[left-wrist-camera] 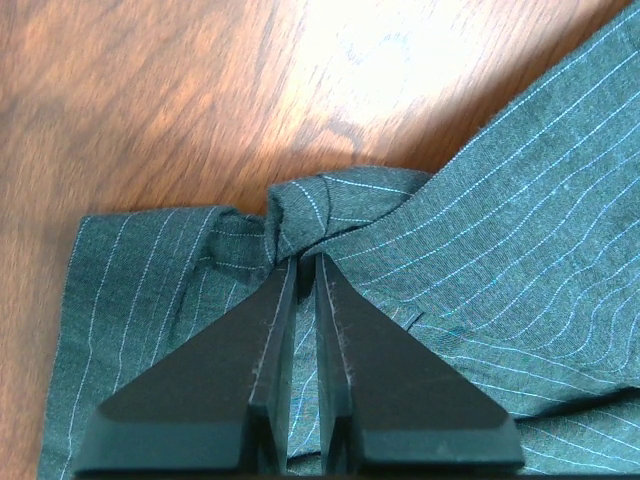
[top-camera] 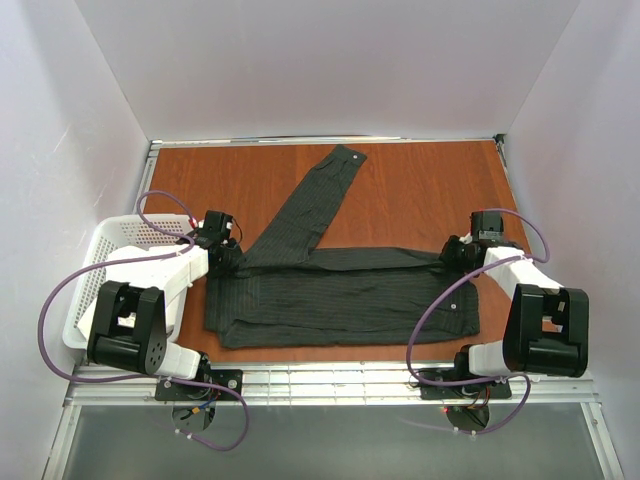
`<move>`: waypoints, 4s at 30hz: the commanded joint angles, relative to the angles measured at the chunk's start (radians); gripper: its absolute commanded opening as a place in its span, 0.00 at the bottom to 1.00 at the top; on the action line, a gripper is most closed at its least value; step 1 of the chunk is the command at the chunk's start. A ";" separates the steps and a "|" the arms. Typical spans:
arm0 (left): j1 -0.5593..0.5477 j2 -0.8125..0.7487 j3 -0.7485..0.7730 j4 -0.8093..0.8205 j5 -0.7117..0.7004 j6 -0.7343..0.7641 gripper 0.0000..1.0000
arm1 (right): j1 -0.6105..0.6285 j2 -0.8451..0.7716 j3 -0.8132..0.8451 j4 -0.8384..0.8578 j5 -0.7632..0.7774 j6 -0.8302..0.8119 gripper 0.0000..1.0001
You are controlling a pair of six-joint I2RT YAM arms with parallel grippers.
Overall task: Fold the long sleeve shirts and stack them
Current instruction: Fold the shirt
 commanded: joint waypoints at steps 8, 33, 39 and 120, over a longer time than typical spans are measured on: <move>-0.002 -0.024 -0.018 -0.010 -0.035 -0.020 0.05 | -0.006 -0.078 0.118 0.034 -0.014 -0.105 0.01; -0.002 0.021 0.068 0.028 -0.010 0.013 0.01 | -0.002 0.186 0.353 0.105 0.071 -0.283 0.38; -0.002 0.018 0.059 0.061 -0.003 0.041 0.01 | -0.002 0.117 0.310 0.108 0.012 -0.292 0.38; -0.402 0.443 0.473 -0.054 -0.118 0.243 0.00 | 0.438 -0.132 0.144 0.028 -0.054 -0.165 0.59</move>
